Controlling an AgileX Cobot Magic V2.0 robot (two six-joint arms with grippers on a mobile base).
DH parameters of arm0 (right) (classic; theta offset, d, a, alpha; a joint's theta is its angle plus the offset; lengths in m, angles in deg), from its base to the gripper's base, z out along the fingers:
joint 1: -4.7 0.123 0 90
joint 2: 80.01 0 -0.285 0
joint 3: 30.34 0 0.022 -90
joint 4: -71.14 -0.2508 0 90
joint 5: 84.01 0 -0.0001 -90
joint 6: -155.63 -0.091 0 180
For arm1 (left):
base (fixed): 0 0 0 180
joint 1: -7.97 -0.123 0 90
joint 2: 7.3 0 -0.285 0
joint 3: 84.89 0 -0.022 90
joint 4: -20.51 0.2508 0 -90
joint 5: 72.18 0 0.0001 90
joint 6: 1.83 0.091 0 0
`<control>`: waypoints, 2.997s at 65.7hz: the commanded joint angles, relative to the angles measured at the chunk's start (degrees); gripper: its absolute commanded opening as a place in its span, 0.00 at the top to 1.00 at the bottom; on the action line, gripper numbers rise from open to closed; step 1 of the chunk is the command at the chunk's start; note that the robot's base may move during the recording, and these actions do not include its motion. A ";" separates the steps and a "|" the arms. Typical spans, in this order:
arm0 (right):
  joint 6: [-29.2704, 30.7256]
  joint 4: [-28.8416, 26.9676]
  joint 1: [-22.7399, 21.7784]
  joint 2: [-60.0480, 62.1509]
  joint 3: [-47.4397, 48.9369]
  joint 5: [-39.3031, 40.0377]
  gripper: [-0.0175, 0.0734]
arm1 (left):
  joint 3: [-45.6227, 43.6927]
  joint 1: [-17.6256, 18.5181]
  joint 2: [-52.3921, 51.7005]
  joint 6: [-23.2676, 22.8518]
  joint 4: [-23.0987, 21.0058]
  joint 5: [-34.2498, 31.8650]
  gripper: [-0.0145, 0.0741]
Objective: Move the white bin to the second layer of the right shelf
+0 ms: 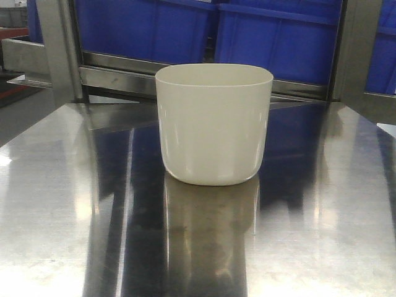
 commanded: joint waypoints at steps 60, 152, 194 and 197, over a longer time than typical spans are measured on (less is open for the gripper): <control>0.16 0.11 -0.21 1.09 0.94 5.32 0.75 | 2.11 0.32 -0.18 -0.42 -0.06 -4.90 0.74; -1.88 -6.04 -0.10 -41.31 39.36 -12.44 0.74 | 2.11 0.32 -0.18 -0.42 -0.06 -4.90 0.74; 0.88 -14.66 0.42 -67.84 67.46 -38.10 0.17 | 2.11 0.32 -0.18 -0.42 -0.06 -4.90 0.74; 0.88 -14.78 1.49 -69.65 69.31 -39.33 0.17 | 2.11 0.32 -0.18 -0.42 -0.06 -4.90 0.74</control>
